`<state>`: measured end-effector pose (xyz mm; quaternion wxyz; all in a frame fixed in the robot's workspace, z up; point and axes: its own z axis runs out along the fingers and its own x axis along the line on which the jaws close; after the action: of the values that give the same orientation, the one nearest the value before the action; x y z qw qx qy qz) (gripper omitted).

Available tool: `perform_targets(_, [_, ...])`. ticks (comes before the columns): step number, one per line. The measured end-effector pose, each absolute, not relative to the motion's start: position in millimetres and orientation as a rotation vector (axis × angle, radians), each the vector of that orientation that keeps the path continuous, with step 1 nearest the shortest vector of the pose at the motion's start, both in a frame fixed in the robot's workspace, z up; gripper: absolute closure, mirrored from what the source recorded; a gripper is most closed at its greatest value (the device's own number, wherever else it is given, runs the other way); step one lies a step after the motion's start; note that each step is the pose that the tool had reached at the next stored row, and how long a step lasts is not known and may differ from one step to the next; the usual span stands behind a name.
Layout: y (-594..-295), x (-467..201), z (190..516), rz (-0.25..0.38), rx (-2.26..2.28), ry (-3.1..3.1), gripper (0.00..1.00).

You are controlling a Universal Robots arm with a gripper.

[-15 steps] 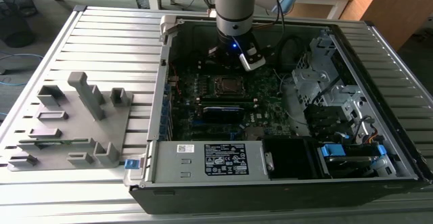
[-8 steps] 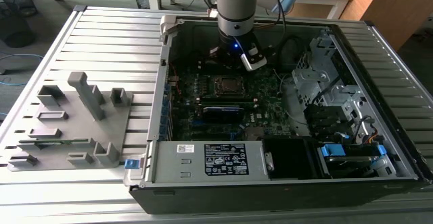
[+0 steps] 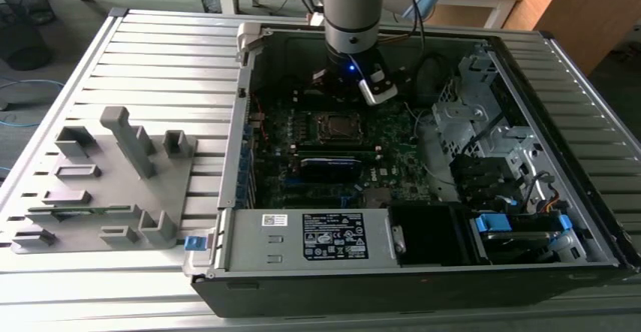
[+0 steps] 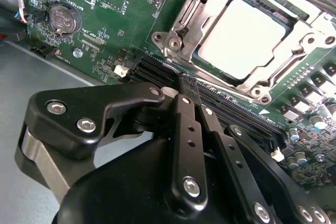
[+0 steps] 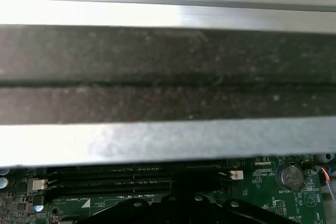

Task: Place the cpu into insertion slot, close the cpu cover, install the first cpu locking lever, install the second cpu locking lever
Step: 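Install the first cpu locking lever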

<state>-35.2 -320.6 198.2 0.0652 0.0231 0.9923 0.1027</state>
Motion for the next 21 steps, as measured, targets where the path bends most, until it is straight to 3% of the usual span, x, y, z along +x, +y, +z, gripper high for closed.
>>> perform_targets(21, [-319.1, -33.7, 196.9, 0.31, 0.07, 2.994, 0.89])
